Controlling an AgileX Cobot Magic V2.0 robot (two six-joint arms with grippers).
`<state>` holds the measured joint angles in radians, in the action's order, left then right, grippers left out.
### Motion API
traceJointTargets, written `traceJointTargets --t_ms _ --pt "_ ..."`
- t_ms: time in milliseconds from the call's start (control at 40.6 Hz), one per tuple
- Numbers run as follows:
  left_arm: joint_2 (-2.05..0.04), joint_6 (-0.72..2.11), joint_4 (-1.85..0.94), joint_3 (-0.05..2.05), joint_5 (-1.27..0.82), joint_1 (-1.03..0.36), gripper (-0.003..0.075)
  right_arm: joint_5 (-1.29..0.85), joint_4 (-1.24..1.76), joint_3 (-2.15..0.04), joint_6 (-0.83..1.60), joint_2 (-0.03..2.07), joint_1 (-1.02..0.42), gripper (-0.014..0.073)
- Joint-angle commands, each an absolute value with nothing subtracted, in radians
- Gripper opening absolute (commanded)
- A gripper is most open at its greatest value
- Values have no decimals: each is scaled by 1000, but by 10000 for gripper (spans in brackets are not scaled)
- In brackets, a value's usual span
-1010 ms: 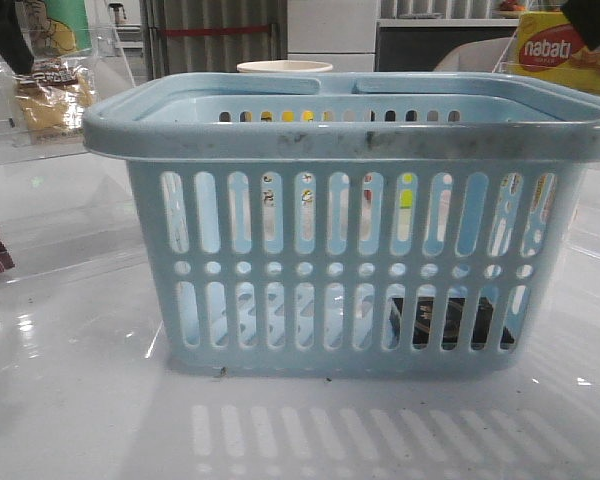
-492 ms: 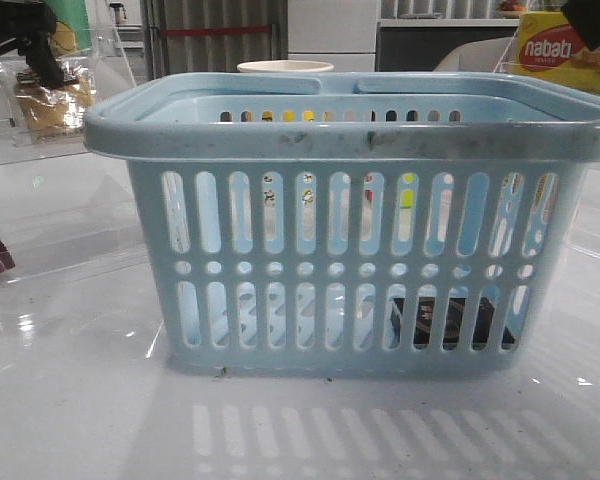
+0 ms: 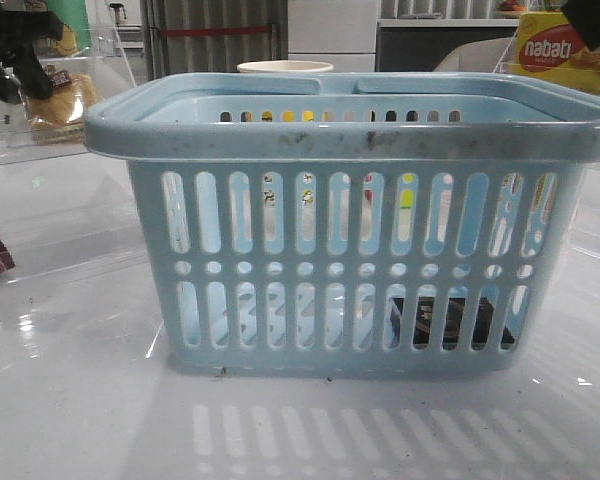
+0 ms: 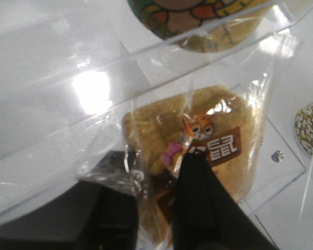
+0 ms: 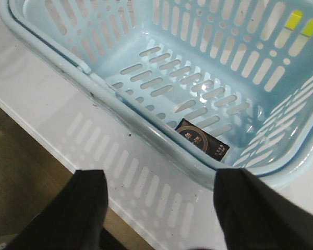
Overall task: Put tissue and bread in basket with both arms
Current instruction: 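Grasp the wrapped bread pastry on the shelf with the left gripper, then carry the bread over the basket and drop it inside with the left gripper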
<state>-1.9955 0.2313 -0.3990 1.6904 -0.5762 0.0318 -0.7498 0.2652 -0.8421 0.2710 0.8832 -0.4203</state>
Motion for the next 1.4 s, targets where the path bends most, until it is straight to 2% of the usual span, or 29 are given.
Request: traceJointTargets --t_ms 0,246,394,788,1059,1379 --pt "-1933 229 -407 1742 -579 32 92 -697 280 -868 280 874 -420 542" --pt "-1899 234 -415 1856 -820 32 93 -697 280 -868 280 874 -420 542" --pt "-1841 293 -421 1899 -861 9 93 -697 280 -868 280 874 -420 542" --pt "-1629 589 -552 1895 -972 -233 93 -697 280 -868 280 874 -420 542" --pt "-1580 645 -583 1770 -957 -418 93 -697 280 -868 280 874 -420 542" --pt "-1580 657 -587 1522 -789 -463 93 -697 280 -868 280 874 -420 542"
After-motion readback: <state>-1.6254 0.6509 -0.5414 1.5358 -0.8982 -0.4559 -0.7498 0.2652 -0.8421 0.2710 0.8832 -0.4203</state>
